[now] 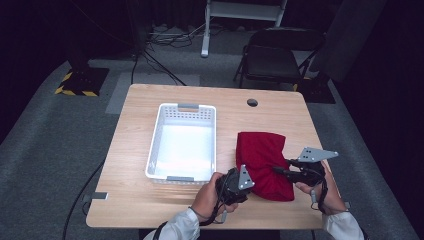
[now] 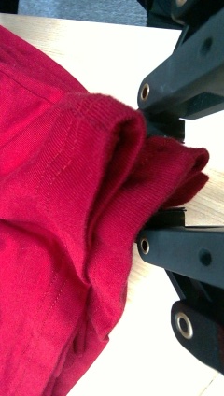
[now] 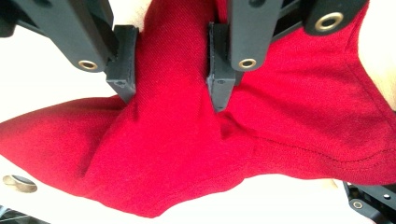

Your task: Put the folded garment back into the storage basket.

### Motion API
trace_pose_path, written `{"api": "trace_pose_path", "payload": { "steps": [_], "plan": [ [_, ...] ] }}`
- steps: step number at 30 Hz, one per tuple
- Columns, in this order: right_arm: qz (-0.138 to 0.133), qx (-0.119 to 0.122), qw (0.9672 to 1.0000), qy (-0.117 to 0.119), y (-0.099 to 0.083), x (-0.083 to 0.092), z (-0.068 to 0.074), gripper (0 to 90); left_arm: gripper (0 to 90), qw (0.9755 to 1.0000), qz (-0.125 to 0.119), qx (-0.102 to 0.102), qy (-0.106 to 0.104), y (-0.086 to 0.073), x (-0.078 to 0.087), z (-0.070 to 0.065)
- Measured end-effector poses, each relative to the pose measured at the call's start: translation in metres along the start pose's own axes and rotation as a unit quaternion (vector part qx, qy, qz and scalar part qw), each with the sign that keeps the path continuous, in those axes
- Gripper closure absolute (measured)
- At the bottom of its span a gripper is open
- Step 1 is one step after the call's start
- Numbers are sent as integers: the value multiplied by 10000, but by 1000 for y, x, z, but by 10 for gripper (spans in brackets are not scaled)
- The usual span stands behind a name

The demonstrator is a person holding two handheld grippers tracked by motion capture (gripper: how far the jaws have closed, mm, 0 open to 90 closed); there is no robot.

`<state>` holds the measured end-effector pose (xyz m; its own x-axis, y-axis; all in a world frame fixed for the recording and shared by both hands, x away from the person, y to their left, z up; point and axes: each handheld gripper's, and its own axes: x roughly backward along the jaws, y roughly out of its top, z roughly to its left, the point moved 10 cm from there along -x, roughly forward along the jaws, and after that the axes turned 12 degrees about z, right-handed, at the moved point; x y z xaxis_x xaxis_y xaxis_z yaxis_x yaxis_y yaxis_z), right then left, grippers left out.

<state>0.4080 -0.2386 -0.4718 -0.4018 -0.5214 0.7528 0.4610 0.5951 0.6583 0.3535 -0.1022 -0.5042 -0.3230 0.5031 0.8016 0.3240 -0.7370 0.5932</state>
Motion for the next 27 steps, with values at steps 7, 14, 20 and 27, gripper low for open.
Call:
{"api": "trace_pose_path", "payload": {
  "steps": [7, 14, 20, 27],
  "plan": [
    [-21, 21, 10000, -72, 5, 4, -2, 634, 652, 10000, -61, 33, 28, 5, 4, 4],
    [-87, -8, 9999, -129, 14, 9, -4, 634, 651, 9998, -119, 32, 143, 11, 12, 10],
    [-147, 51, 9997, -192, 24, 15, -4, 634, 651, 9996, -194, 34, 201, 15, 19, 14],
    [-160, 86, 9995, -254, 34, 19, -2, 634, 651, 9992, -303, 86, 235, 16, 26, 18]
  ]
}}
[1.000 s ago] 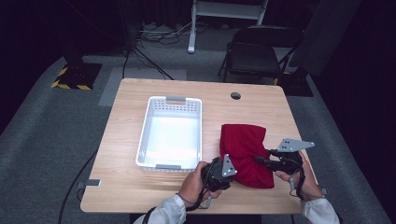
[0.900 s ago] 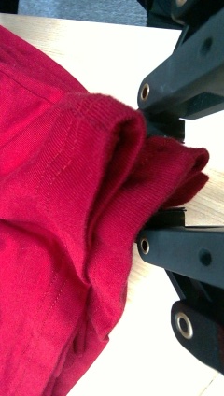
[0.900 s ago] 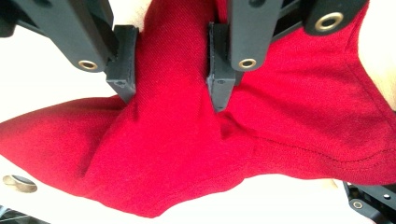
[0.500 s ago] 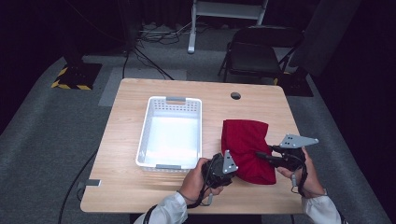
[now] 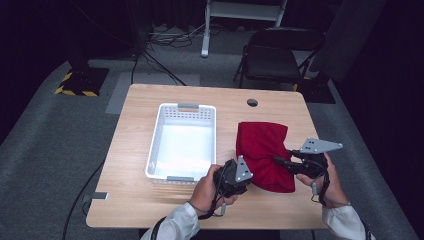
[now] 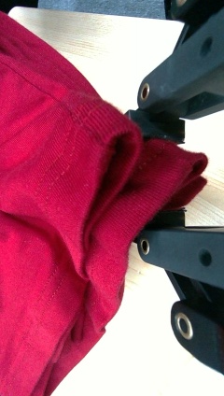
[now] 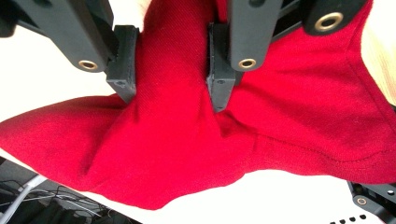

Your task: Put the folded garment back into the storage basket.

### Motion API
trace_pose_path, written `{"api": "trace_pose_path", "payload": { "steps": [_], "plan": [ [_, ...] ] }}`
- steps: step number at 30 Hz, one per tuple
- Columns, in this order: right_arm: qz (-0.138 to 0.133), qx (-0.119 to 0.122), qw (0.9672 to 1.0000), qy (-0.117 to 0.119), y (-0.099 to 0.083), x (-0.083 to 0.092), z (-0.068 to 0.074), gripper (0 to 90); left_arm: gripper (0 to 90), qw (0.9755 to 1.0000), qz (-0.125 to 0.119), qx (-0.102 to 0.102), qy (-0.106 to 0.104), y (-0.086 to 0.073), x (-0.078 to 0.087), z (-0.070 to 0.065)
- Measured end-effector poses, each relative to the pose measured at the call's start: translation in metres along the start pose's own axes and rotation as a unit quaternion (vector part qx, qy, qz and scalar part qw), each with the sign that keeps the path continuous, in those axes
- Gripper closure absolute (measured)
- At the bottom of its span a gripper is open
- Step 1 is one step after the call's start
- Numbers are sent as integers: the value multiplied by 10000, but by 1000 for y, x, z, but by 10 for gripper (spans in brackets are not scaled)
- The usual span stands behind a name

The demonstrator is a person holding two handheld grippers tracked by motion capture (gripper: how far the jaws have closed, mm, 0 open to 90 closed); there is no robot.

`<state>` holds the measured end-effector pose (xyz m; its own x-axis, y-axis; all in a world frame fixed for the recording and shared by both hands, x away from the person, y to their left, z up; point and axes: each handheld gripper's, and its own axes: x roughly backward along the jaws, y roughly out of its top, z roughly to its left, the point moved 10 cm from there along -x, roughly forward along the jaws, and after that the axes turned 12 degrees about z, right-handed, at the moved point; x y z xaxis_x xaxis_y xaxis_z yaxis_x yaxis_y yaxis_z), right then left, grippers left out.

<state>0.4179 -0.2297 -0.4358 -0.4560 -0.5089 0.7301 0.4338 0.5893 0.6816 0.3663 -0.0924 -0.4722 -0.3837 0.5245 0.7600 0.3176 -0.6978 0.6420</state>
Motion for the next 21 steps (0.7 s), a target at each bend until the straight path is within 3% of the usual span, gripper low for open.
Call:
{"api": "trace_pose_path", "payload": {
  "steps": [21],
  "plan": [
    [-264, 100, 9996, -14, 29, 0, 5, 637, 653, 9995, -145, 55, 269, 4, 25, 21]
  ]
}}
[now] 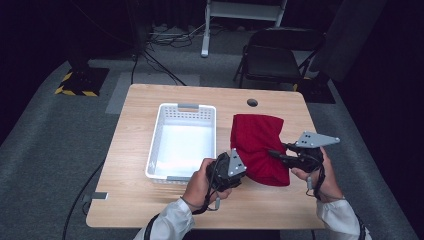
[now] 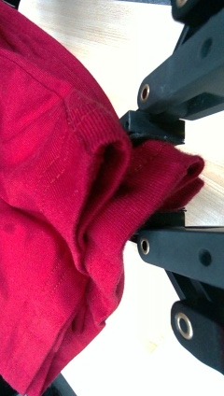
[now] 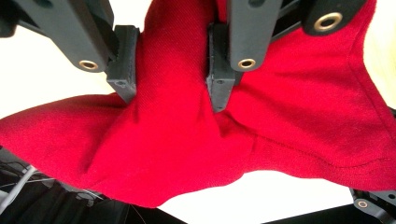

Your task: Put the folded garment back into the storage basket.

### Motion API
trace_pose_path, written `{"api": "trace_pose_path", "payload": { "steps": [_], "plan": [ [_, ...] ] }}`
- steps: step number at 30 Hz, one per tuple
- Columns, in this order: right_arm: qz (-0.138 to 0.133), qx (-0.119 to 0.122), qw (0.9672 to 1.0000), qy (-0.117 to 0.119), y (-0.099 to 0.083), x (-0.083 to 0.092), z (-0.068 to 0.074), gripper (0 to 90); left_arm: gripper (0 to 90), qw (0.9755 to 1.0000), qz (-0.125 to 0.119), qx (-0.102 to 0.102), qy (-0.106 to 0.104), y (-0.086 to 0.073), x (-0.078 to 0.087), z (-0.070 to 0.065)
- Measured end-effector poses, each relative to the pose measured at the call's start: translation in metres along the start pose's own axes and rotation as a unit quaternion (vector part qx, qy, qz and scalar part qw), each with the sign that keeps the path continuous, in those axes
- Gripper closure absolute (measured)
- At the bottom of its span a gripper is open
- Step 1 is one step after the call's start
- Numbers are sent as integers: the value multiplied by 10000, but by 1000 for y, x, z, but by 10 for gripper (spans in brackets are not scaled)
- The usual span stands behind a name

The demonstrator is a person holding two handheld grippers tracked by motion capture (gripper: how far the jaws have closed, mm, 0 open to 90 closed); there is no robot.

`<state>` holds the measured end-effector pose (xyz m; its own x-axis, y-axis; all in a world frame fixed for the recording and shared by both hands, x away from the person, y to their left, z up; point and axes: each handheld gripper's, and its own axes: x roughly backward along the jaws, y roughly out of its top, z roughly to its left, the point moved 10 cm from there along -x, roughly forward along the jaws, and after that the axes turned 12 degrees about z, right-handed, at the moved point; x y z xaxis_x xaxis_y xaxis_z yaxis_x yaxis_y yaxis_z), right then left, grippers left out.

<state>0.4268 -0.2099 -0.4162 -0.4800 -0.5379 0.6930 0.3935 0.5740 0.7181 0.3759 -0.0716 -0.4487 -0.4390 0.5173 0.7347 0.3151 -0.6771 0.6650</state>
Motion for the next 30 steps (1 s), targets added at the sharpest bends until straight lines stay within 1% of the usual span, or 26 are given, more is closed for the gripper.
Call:
{"api": "trace_pose_path", "payload": {
  "steps": [5, 8, 14, 20, 30],
  "plan": [
    [-67, 56, 10000, 25, 7, -3, 3, 636, 653, 9999, -53, 82, 75, -2, 6, 5],
    [-105, 66, 9999, 50, 11, -5, 4, 636, 651, 9999, -68, 96, 117, -4, 8, 7],
    [-124, 148, 9998, 64, 18, -11, 8, 636, 652, 9997, -90, 178, 170, -10, 13, 13],
    [-105, 214, 9997, 67, 24, -17, 12, 636, 652, 9993, -104, 281, 201, -15, 14, 17],
    [-162, 282, 9994, 116, 36, -23, 17, 637, 652, 9988, -110, 307, 376, -19, 24, 24]
  ]
}}
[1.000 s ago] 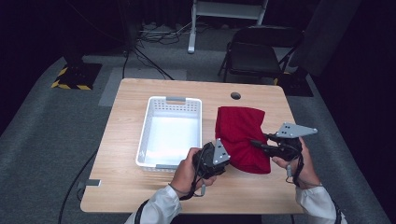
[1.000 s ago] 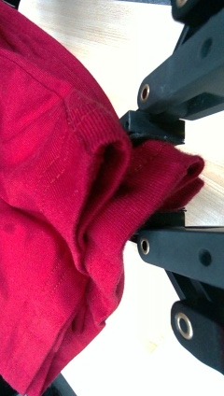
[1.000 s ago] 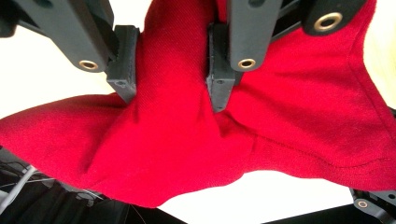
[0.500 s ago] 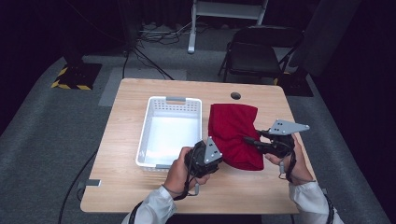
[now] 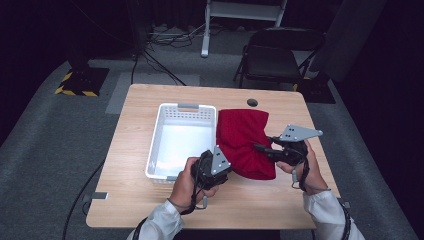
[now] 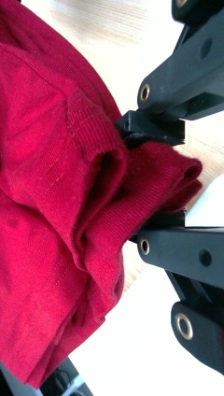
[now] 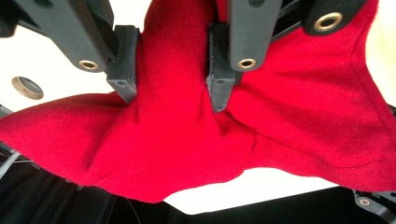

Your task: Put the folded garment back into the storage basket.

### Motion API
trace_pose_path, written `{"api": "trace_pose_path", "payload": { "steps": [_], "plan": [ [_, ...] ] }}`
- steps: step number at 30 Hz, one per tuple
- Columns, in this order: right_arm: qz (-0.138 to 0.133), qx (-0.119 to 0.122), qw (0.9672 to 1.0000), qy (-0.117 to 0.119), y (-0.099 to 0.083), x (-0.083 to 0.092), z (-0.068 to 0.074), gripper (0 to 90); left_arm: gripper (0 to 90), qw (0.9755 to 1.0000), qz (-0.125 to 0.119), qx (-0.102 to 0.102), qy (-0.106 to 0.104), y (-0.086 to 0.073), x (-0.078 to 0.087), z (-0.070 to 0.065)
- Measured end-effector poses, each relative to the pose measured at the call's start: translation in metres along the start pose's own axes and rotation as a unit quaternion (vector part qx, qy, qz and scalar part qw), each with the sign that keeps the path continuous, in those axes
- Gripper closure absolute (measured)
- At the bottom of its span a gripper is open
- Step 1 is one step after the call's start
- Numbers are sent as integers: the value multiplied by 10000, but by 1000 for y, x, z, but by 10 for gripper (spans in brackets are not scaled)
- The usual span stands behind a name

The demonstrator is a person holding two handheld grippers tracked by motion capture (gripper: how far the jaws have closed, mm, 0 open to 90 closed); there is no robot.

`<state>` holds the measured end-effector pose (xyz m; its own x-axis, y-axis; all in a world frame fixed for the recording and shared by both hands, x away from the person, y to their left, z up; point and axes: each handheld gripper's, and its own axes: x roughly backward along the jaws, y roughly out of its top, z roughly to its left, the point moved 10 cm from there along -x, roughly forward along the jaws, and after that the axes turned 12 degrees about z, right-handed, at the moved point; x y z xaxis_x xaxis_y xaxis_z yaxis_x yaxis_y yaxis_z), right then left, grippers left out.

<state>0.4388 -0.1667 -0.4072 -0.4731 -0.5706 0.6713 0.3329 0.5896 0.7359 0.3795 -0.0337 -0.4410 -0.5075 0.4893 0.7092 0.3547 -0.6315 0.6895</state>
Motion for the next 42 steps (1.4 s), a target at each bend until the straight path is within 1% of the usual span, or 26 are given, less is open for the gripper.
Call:
{"api": "trace_pose_path", "payload": {
  "steps": [5, 9, 18, 20, 22, 25, 35, 42],
  "plan": [
    [10, 62, 10000, 10, 5, -4, 3, 636, 652, 10000, -6, 62, 13, -3, 3, 4],
    [25, 65, 10000, 44, 8, -8, 5, 636, 652, 9999, -8, 102, 29, -7, 4, 7],
    [50, 165, 9998, 83, 15, -19, 11, 636, 651, 9998, 44, 140, 137, -17, 8, 15],
    [71, 190, 9998, 93, 17, -22, 13, 636, 651, 9997, 41, 168, 145, -20, 9, 16],
    [81, 199, 9997, 110, 18, -25, 15, 636, 651, 9996, 32, 198, 201, -22, 10, 17],
    [82, 235, 9996, 127, 21, -28, 18, 636, 651, 9995, 26, 202, 234, -25, 12, 19],
    [85, 320, 9992, 218, 34, -40, 29, 636, 650, 9990, 33, 304, 340, -37, 22, 30],
    [126, 389, 9988, 259, 43, -52, 37, 635, 650, 9983, 141, 355, 432, -48, 28, 38]
  ]
}}
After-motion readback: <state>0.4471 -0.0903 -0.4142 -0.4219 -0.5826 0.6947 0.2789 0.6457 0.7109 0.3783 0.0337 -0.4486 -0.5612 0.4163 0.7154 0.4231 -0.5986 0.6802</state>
